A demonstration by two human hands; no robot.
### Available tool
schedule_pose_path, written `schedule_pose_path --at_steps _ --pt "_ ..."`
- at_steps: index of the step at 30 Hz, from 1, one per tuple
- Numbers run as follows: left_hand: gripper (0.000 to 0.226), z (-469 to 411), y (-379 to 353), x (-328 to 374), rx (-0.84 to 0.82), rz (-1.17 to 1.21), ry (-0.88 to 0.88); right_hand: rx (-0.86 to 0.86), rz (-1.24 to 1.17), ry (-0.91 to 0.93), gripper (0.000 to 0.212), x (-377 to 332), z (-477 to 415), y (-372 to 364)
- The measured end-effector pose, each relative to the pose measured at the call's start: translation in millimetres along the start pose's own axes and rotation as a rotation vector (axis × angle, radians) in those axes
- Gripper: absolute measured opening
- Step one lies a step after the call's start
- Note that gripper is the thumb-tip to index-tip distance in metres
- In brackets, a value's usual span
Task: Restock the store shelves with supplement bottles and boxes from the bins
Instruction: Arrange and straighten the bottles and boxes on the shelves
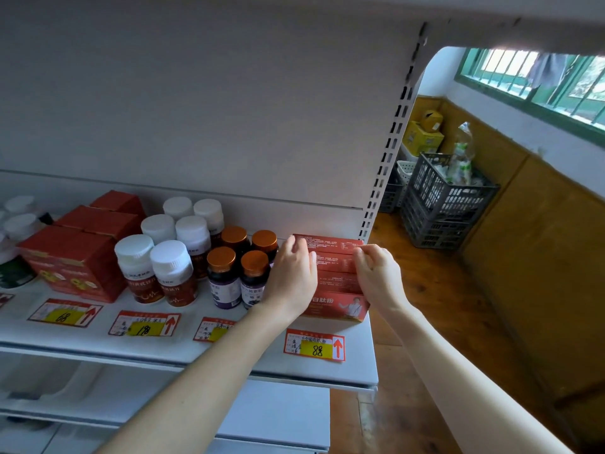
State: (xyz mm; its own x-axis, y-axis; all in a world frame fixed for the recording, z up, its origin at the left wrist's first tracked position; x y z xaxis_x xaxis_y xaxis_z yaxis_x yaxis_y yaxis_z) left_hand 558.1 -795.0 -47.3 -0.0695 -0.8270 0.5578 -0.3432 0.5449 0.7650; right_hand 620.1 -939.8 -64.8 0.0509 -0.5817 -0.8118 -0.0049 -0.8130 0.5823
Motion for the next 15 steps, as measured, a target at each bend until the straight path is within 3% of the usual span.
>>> schedule_pose_path --at_steps 7,15 --pt "0.030 3.2 58.8 11.8 0.131 -0.104 -0.200 0.019 0.046 0.249 0.020 -48.0 27.4 -9.7" --pt "0.031 15.9 122.2 -43.2 0.147 -0.200 -0.109 -0.203 0.077 0.382 0.018 -110.7 51.9 -53.4"
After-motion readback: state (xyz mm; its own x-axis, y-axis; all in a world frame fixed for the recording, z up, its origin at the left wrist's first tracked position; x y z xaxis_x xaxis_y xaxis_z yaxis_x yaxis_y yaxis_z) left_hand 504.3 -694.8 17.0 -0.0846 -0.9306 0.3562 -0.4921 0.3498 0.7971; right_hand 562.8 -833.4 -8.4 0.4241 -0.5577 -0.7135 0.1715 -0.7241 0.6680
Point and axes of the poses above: each hand's wrist, its own z-axis away from the middle knuckle, its own y-axis out of the back of the hand, x = y × z, the point moved 9 cm from there along -z, towards the middle knuckle, and after that the axes turned 9 degrees about -y, right-handed, at the moved point
